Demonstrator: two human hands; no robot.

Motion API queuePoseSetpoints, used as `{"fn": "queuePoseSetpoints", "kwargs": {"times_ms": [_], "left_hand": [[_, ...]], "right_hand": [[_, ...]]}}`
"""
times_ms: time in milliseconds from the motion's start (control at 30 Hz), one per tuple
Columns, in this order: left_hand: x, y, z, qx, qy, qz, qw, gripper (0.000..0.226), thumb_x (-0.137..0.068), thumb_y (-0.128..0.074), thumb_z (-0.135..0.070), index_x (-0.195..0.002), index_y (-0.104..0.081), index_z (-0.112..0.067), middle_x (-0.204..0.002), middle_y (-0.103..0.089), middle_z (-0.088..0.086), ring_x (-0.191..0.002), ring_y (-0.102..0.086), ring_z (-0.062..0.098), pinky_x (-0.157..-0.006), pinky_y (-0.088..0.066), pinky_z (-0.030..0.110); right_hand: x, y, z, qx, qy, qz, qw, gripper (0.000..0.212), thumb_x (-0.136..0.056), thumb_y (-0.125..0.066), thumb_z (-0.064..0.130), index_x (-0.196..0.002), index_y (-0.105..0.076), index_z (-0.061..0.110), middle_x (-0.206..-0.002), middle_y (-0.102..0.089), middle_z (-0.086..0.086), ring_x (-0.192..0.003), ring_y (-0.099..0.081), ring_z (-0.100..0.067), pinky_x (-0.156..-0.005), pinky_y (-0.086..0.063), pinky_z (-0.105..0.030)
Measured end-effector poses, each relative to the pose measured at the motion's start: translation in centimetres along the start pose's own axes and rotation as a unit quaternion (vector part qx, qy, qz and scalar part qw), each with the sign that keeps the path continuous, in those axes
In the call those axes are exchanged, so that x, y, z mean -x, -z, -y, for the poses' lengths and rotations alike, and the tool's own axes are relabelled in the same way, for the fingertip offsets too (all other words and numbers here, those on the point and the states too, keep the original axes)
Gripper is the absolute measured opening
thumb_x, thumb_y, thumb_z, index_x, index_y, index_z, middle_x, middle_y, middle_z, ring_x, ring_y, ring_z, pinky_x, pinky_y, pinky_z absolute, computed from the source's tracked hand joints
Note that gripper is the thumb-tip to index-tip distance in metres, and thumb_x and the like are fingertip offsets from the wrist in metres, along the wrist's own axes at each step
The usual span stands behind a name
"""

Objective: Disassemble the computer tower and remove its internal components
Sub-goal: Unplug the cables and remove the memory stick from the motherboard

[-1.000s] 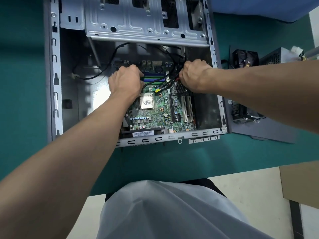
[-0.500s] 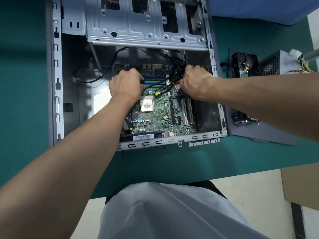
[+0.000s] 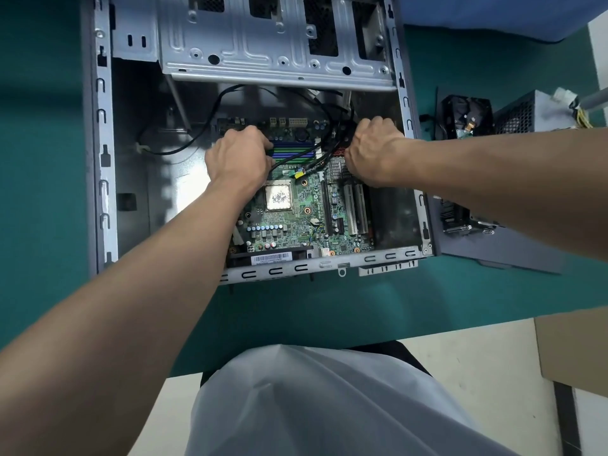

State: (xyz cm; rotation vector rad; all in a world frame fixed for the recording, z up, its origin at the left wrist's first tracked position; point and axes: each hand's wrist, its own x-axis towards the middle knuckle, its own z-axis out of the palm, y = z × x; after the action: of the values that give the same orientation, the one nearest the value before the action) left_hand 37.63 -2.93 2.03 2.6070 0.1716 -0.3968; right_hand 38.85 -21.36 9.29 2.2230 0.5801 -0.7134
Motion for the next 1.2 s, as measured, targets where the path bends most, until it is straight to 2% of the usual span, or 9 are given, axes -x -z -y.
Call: {"fn": "queuePoseSetpoints", "kwargs": {"times_ms": [167, 233, 333, 500, 667, 800, 900, 1033, 1200], "left_hand": [[-0.1, -0.1, 0.2, 0.003, 0.001, 0.002, 1.000, 0.032, -0.086, -0.070, -0.034, -0.117, -0.067, -0.033, -0.118, -0.064, 0.013, -0.110, -0.058, 0.036, -0.086, -0.043, 0.037], [-0.1, -0.1, 0.1, 0.004, 0.002, 0.001, 1.000, 0.032, -0.086, -0.070, -0.034, -0.117, -0.067, -0.032, -0.119, -0.064, 0.013, -0.110, -0.058, 0.036, -0.085, -0.042, 0.036], [-0.2, 0.0, 0.1, 0.007, 0.006, 0.002, 1.000, 0.032, -0.085, -0.071, -0.033, -0.116, -0.067, -0.032, -0.120, -0.063, 0.014, -0.111, -0.057, 0.037, -0.086, -0.043, 0.037], [-0.3, 0.0, 0.2, 0.007, 0.001, 0.000, 1.000, 0.032, -0.083, -0.072, -0.035, -0.114, -0.067, -0.033, -0.120, -0.062, 0.014, -0.111, -0.057, 0.037, -0.088, -0.043, 0.037], [-0.3, 0.1, 0.2, 0.003, 0.002, -0.001, 1.000, 0.031, -0.084, -0.072, -0.035, -0.114, -0.067, -0.033, -0.119, -0.063, 0.013, -0.110, -0.058, 0.036, -0.087, -0.043, 0.037], [-0.2, 0.0, 0.1, 0.002, 0.003, -0.001, 1.000, 0.031, -0.084, -0.072, -0.033, -0.114, -0.067, -0.033, -0.119, -0.063, 0.014, -0.110, -0.058, 0.037, -0.087, -0.044, 0.037], [-0.2, 0.1, 0.1, 0.001, 0.003, -0.002, 1.000, 0.030, -0.083, -0.072, -0.032, -0.113, -0.068, -0.033, -0.118, -0.063, 0.014, -0.109, -0.058, 0.036, -0.086, -0.044, 0.036], [-0.2, 0.1, 0.0, -0.002, 0.004, -0.002, 1.000, 0.030, -0.084, -0.071, -0.030, -0.113, -0.068, -0.033, -0.117, -0.064, 0.013, -0.109, -0.059, 0.036, -0.086, -0.044, 0.036], [-0.2, 0.2, -0.1, -0.001, 0.005, -0.003, 1.000, 0.030, -0.085, -0.070, -0.028, -0.115, -0.067, -0.033, -0.118, -0.064, 0.013, -0.109, -0.058, 0.036, -0.086, -0.043, 0.036]], "right_hand": [[-0.6, 0.6, -0.6, 0.024, 0.045, 0.025, 0.998, 0.029, -0.103, -0.029, 0.012, -0.117, -0.049, -0.004, -0.092, -0.043, -0.016, -0.078, -0.047, -0.025, -0.065, -0.044, -0.033], [-0.6, 0.6, -1.0, 0.051, 0.075, 0.042, 0.995, 0.027, -0.101, -0.033, 0.008, -0.121, -0.045, -0.006, -0.102, -0.054, -0.018, -0.081, -0.050, -0.023, -0.068, -0.046, -0.030], [-0.8, 1.0, -1.3, 0.105, 0.105, 0.065, 0.987, 0.029, -0.101, -0.034, 0.007, -0.126, -0.042, -0.004, -0.119, -0.054, -0.018, -0.086, -0.047, -0.022, -0.075, -0.041, -0.027], [-1.3, 2.2, -1.4, 0.073, 0.085, 0.087, 0.990, 0.031, -0.099, -0.040, 0.003, -0.129, -0.041, -0.005, -0.122, -0.052, -0.017, -0.065, -0.034, -0.016, -0.071, -0.038, -0.024], [-1.1, 2.5, -1.6, 0.074, 0.094, 0.073, 0.990, 0.029, -0.100, -0.036, 0.003, -0.128, -0.038, -0.005, -0.121, -0.049, -0.022, -0.079, -0.044, -0.021, -0.073, -0.044, -0.027], [-0.6, 2.4, -2.0, 0.051, 0.101, 0.077, 0.991, 0.023, -0.099, -0.040, 0.005, -0.119, -0.049, -0.004, -0.111, -0.056, -0.020, -0.072, -0.048, -0.024, -0.068, -0.041, -0.030], [-0.7, 2.4, -1.9, 0.047, 0.101, 0.086, 0.990, 0.025, -0.099, -0.040, 0.004, -0.122, -0.046, -0.004, -0.114, -0.053, -0.019, -0.063, -0.040, -0.019, -0.067, -0.040, -0.028], [-1.1, 2.1, -1.9, 0.066, 0.092, 0.065, 0.991, 0.027, -0.099, -0.036, 0.004, -0.125, -0.041, -0.004, -0.118, -0.046, -0.023, -0.073, -0.042, -0.022, -0.068, -0.040, -0.029], [-1.0, 2.1, -1.8, 0.091, 0.097, 0.067, 0.989, 0.026, -0.098, -0.039, 0.003, -0.123, -0.043, -0.003, -0.115, -0.050, -0.021, -0.068, -0.041, -0.019, -0.065, -0.040, -0.027]]}}
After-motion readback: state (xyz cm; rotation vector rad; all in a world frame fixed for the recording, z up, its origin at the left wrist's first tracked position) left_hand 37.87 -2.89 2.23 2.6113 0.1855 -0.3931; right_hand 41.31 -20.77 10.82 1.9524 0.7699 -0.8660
